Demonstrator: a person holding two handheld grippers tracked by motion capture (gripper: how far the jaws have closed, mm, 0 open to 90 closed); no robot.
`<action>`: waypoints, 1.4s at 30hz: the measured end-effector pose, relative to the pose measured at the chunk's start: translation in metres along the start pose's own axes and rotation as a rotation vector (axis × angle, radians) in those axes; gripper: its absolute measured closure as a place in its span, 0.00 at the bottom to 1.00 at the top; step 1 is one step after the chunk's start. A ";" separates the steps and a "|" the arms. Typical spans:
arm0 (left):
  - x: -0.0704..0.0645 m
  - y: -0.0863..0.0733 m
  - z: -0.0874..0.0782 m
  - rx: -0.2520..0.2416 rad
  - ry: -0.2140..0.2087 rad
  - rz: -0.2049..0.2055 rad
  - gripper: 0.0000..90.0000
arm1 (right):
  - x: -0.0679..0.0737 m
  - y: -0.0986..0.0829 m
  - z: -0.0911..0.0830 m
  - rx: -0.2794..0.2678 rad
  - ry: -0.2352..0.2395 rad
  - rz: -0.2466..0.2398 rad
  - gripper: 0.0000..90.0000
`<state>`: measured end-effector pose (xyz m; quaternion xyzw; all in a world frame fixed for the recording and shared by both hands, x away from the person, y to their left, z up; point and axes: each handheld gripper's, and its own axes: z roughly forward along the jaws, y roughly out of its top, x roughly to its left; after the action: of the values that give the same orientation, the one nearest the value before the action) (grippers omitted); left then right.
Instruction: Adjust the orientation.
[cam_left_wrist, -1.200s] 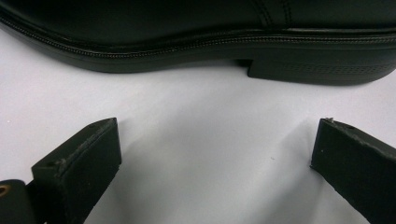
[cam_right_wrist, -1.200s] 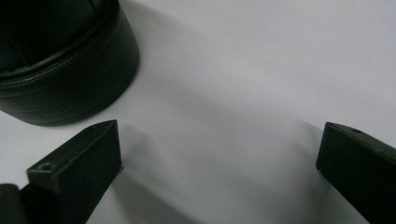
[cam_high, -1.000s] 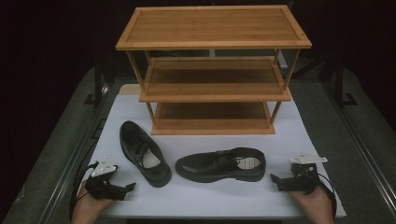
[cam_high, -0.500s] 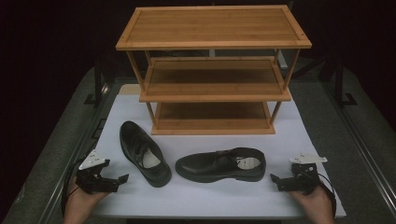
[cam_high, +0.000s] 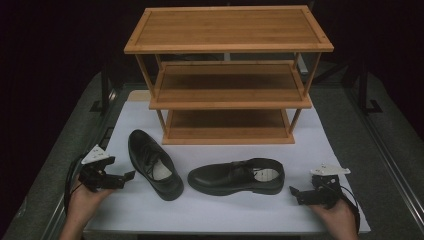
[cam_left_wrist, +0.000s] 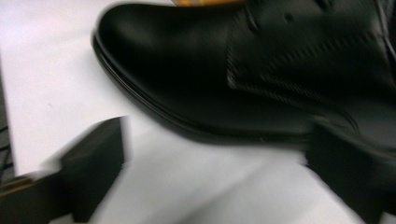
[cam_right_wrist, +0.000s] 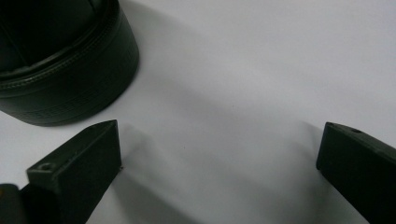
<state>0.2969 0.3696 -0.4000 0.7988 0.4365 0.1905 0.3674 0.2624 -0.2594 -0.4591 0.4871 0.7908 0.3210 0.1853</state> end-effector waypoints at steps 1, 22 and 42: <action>0.002 0.004 0.001 0.003 0.021 0.001 0.19 | 0.000 0.000 0.000 0.000 0.000 -0.001 0.00; 0.052 0.061 0.032 -0.014 0.085 0.012 0.99 | 0.000 0.000 0.000 -0.003 0.001 0.001 0.00; 0.098 0.071 0.097 0.091 0.122 -0.080 1.00 | 0.000 0.000 0.000 -0.003 0.003 0.003 0.00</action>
<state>0.4506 0.3862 -0.4119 0.7836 0.4978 0.2040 0.3108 0.2626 -0.2598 -0.4594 0.4877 0.7898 0.3229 0.1845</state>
